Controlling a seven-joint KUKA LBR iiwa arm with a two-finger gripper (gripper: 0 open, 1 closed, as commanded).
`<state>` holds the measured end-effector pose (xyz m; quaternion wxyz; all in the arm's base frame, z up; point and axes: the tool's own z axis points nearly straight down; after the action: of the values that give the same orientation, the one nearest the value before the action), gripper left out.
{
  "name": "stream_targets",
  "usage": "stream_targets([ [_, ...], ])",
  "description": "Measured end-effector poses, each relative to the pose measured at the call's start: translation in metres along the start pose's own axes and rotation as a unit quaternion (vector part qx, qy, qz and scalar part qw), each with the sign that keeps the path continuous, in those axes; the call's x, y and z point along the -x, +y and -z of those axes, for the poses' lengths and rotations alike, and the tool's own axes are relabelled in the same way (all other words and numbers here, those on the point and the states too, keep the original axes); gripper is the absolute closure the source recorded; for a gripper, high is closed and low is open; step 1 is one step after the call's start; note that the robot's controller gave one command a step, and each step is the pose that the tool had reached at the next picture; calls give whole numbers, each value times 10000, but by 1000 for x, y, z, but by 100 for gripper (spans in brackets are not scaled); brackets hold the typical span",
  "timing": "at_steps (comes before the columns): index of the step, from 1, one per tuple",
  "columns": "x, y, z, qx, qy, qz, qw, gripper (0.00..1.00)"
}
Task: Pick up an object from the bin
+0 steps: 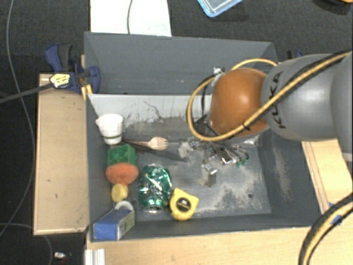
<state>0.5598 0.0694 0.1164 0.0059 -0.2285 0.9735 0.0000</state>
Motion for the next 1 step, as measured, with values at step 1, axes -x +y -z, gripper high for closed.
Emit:
stream_targets([
  [1, 9, 7, -10, 4, -3, -978, 9952, 0],
])
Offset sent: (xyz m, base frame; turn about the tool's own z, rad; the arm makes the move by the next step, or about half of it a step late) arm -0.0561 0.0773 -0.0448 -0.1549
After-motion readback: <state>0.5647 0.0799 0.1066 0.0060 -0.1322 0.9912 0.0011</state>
